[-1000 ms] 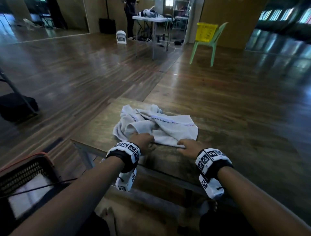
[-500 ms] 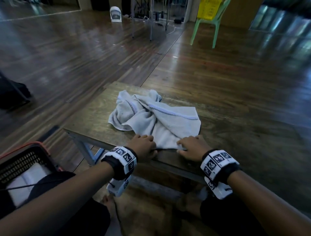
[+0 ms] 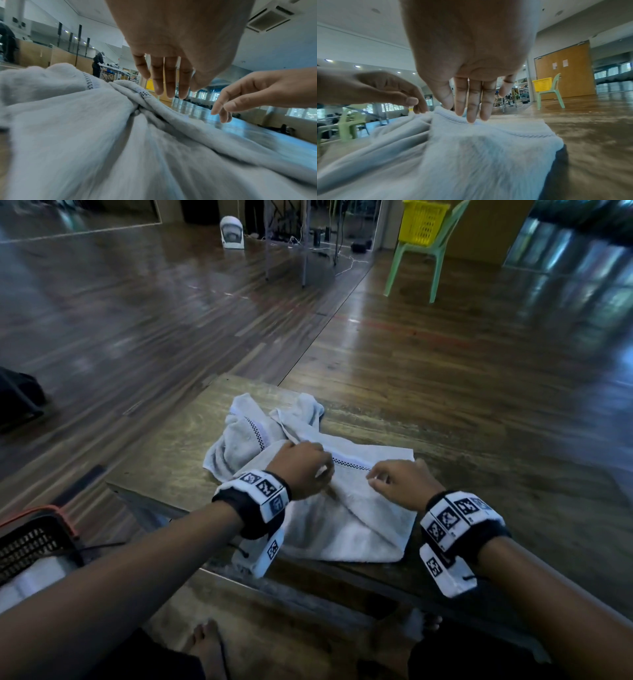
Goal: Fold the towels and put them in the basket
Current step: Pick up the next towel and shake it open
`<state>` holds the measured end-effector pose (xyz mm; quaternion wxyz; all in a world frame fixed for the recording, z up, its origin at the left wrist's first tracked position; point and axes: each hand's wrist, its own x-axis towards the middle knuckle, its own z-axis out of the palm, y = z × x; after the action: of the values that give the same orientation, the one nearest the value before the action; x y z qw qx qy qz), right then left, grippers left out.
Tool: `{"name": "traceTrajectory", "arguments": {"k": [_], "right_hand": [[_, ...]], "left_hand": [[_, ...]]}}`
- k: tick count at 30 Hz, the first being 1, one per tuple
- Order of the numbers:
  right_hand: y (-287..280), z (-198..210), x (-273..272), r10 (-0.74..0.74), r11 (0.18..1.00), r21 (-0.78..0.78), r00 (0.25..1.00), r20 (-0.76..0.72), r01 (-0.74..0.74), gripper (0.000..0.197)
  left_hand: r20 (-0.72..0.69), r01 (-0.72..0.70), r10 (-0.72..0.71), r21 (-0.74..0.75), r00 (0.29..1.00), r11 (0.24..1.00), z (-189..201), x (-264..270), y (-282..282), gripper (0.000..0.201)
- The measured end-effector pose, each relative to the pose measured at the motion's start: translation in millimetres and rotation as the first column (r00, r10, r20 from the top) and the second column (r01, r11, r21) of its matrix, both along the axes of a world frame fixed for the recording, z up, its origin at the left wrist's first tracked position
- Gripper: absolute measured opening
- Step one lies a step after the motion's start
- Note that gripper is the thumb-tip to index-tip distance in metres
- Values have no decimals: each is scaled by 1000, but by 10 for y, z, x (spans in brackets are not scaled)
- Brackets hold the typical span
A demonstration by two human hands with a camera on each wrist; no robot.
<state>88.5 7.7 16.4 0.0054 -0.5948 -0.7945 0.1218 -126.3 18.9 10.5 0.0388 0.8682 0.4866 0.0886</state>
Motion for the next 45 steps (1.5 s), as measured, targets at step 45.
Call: {"name": "traceTrajectory", "arguments": {"k": [45], "right_hand": [[-230,2651,173,-12,846,532,997,72,-28,6]], "left_hand": [[-215,-132,208,322,954,937,2507,-485,-177,21]]}}
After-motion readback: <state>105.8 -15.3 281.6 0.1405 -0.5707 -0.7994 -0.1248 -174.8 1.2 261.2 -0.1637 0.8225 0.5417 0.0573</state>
